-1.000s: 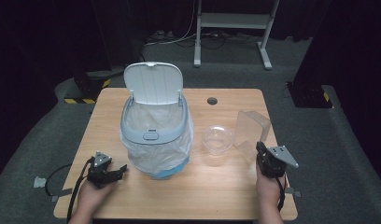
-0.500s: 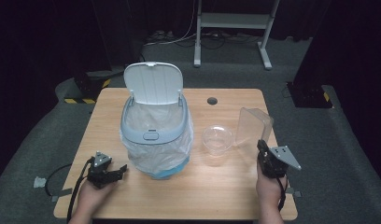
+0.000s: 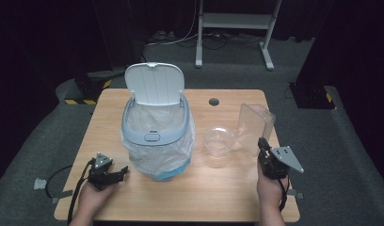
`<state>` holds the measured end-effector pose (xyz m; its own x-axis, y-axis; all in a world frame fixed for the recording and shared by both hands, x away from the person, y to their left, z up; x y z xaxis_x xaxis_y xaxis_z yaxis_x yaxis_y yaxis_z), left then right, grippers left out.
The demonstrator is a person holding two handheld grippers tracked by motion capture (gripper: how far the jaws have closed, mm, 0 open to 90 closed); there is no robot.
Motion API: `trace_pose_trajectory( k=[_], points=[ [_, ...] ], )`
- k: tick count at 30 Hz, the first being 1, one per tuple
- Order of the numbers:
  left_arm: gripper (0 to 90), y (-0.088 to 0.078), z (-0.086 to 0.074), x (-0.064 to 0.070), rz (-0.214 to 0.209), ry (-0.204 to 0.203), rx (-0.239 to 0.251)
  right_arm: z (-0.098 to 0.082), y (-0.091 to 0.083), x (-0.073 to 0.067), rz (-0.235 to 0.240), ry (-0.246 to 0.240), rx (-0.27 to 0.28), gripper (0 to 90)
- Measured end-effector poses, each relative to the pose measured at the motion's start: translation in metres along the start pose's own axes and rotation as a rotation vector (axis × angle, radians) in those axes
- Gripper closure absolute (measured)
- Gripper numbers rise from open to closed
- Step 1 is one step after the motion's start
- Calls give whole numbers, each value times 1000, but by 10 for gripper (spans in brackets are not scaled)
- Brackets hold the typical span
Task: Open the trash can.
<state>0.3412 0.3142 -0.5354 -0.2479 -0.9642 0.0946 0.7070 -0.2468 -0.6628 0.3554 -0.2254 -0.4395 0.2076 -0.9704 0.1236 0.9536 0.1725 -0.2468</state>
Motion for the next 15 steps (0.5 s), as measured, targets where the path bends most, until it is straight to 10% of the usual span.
trace_pose_trajectory(
  k=[15],
  points=[
    [238,0,0,0,-10,8,-2,28,2,-24,29,-58,57,853]
  ],
)
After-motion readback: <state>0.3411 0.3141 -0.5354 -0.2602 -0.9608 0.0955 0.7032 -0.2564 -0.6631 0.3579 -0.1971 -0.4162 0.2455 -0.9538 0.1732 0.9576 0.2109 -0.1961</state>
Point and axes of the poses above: each handheld gripper's, and its own axes: y roughly forward along the jaws, z roughly out of its top, x roughly to its right, the point moved 1 cm from there along y, roughly forward along the jaws, and after that the axes turned 7 degrees about -y, right-handed, at the moved point
